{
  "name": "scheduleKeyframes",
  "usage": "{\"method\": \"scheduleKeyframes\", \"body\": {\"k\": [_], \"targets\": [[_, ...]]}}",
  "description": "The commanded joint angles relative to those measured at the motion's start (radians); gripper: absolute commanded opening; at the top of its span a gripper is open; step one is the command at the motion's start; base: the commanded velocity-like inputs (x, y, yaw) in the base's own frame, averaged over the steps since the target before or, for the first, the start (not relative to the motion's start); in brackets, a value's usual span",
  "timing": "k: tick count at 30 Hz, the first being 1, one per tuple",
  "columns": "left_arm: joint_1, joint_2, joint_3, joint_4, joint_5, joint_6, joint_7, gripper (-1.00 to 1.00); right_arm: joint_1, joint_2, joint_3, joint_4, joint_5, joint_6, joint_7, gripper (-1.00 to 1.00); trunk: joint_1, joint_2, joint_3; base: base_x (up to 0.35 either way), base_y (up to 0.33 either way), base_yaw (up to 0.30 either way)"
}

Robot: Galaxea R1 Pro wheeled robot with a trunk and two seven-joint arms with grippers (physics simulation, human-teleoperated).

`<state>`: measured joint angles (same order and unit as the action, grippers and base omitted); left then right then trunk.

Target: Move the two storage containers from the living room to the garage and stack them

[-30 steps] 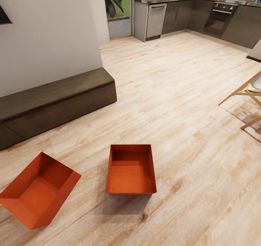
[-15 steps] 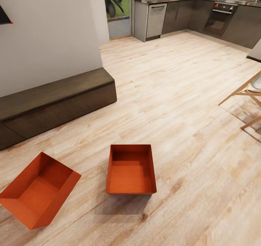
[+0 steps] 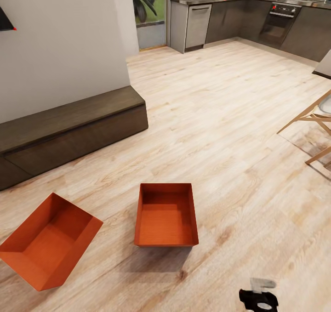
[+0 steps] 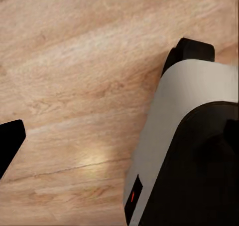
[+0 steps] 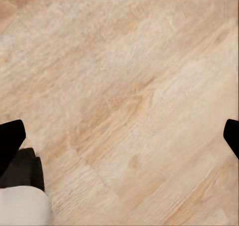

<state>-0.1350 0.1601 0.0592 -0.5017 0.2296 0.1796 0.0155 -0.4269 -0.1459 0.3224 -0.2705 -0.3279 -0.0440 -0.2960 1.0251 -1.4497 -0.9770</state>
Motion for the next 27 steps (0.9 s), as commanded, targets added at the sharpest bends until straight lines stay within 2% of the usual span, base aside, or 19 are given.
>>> {"method": "scheduleKeyframes", "body": {"k": [1,2,4,5,6,7,8,9,10,12,14,15,16,18,19,20,22,27], "targets": [[-0.043,0.004,0.001,0.002,0.011,0.031,0.012,1.0,-0.051,-0.001,0.005,0.004,-0.013,-0.006,-0.009,1.0,0.0,0.0,-0.001,0.0,0.0,0.0],[-0.067,0.006,0.001,0.004,0.011,0.043,0.02,1.0,-0.077,0.0,0.005,0.008,-0.013,-0.007,-0.011,1.0,0.0,0.0,-0.001,0.0,0.0,0.0],[-0.168,0.01,0.001,0.025,0.012,0.073,0.056,1.0,-0.175,0.006,0.003,0.037,-0.014,-0.012,-0.015,1.0,0.0,0.0,-0.001,0.0,0.0,0.0],[-0.194,0.01,0.002,0.033,0.013,0.077,0.063,1.0,-0.199,0.008,0.003,0.045,-0.014,-0.014,-0.016,1.0,0.0,0.0,-0.001,0.0,0.0,0.0],[-0.255,0.009,0.001,0.057,0.013,0.084,0.075,1.0,-0.247,0.014,0.003,0.061,-0.015,-0.02,-0.017,1.0,0.0,0.0,-0.001,0.0,0.0,0.0],[-0.319,0.004,0.001,0.086,0.013,0.088,0.082,1.0,-0.29,0.025,0.003,0.074,-0.016,-0.026,-0.017,1.0,0.0,0.0,-0.001,0.0,0.0,0.0],[-0.351,0.0,0.001,0.102,0.013,0.089,0.085,1.0,-0.308,0.031,0.003,0.078,-0.017,-0.029,-0.018,1.0,0.0,0.0,-0.001,0.0,0.0,0.0],[-0.412,-0.012,0.001,0.133,0.012,0.091,0.089,1.0,-0.339,0.047,0.003,0.084,-0.017,-0.033,-0.018,1.0,0.0,0.0,-0.001,0.0,0.0,0.0],[-0.441,-0.02,0.001,0.148,0.011,0.092,0.091,1.0,-0.351,0.056,0.003,0.087,-0.017,-0.034,-0.018,1.0,0.0,0.0,-0.001,0.0,0.0,0.0],[-0.539,-0.068,-0.001,0.19,0.005,0.093,0.095,1.0,-0.38,0.1,0.004,0.092,-0.015,-0.039,-0.018,1.0,0.0,0.0,-0.001,0.0,0.0,0.0],[-0.597,-0.139,-0.004,0.201,-0.008,0.092,0.102,1.0,-0.392,0.145,0.005,0.094,-0.011,-0.05,-0.018,1.0,0.0,0.0,-0.001,0.0,0.0,0.0],[-0.606,-0.158,-0.005,0.2,-0.013,0.091,0.105,1.0,-0.393,0.154,0.005,0.094,-0.01,-0.055,-0.018,1.0,0.0,0.0,-0.001,0.0,0.0,0.0],[-0.618,-0.195,-0.007,0.199,-0.03,0.088,0.115,1.0,-0.396,0.168,0.006,0.095,-0.009,-0.066,-0.016,1.0,0.0,0.0,-0.001,0.0,0.0,0.0],[-0.631,-0.256,-0.012,0.196,-0.087,0.076,0.132,1.0,-0.398,0.185,0.009,0.095,-0.007,-0.083,-0.01,1.0,0.0,0.0,-0.001,0.0,0.0,0.0],[-0.633,-0.265,-0.012,0.195,-0.104,0.069,0.135,1.0,-0.399,0.187,0.009,0.095,-0.007,-0.085,-0.008,1.0,0.0,0.0,-0.001,0.0,0.0,0.0],[-0.636,-0.286,-0.012,0.198,-0.15,0.032,0.14,1.0,-0.399,0.192,0.012,0.095,-0.006,-0.09,-0.005,1.0,0.0,0.0,-0.001,0.0,0.0,0.0],[-0.638,-0.301,-0.01,0.204,-0.187,-0.04,0.143,1.0,-0.4,0.199,0.013,0.097,-0.005,-0.093,0.003,1.0,0.0,0.0,-0.001,0.0,0.0,0.0],[-0.639,-0.324,-0.011,0.21,-0.216,-0.11,0.145,1.0,-0.398,0.225,0.014,0.11,-0.004,-0.097,0.049,1.0,0.0,0.0,-0.001,0.0,0.0,0.0]]}}
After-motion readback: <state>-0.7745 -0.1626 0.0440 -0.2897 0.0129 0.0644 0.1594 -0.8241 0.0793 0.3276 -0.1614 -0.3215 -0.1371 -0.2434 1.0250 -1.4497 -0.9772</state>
